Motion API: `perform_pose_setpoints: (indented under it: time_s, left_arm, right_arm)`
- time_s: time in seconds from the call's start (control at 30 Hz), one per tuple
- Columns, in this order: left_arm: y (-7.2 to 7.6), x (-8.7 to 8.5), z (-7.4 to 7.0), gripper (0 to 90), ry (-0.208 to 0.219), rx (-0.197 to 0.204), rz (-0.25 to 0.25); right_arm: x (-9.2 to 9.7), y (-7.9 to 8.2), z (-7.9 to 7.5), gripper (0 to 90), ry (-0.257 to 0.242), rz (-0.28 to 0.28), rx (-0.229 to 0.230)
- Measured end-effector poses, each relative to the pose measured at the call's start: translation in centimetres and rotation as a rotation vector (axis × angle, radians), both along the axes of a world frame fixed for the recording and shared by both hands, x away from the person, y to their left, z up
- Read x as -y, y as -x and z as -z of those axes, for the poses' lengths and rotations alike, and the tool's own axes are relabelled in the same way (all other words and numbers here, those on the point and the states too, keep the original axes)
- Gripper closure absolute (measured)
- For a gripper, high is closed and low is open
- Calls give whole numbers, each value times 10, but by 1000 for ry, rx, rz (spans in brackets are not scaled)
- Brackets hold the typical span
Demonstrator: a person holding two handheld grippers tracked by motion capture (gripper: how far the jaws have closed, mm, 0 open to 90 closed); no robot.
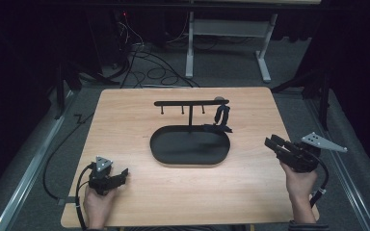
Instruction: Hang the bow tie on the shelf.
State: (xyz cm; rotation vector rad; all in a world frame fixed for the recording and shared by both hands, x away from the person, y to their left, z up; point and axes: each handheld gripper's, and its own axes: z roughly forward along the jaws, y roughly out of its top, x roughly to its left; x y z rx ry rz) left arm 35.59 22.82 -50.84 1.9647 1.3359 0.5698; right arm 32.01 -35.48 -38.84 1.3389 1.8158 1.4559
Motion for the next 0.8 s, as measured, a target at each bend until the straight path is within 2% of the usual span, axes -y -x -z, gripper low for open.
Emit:
perform_pose_setpoints:
  time_s: [0.3, 0.53, 0.67, 0.8]
  left_arm:
    - [0, 0, 0, 276, 0, 0, 0]
    - [0, 0, 0, 276, -1, 0, 0]
    - [0, 0, 0, 279, 0, 0, -1]
    - [0, 0, 0, 279, 1, 1, -1]
  right_arm:
    - [-7, 3, 12, 663, -14, -8, 0]
    - [-13, 4, 15, 664, -15, -20, 2]
    - [-20, 3, 19, 664, -17, -38, -18]
    - [-24, 4, 22, 664, -16, -44, -19]
